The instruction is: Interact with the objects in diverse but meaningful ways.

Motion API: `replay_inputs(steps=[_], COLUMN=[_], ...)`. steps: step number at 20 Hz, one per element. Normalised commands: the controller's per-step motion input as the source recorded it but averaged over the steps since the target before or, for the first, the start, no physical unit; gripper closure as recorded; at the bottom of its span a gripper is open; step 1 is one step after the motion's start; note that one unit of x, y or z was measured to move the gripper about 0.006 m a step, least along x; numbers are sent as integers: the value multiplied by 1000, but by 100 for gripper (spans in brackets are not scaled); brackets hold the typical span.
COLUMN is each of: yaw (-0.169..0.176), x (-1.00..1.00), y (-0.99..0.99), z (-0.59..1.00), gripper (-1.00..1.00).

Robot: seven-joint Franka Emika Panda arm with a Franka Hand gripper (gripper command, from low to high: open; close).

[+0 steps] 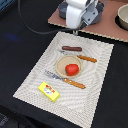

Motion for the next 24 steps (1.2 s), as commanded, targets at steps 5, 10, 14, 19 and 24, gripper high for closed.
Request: replay_inputs(steps=[5,10,14,19,24], yaw=[67,30,11,0,0], x=[-137,-113,-71,-56,-79], y=[45,37,0,-1,0], z=[-314,-239,-264,-301,-316], gripper=[-100,-100,-100,-100,-100])
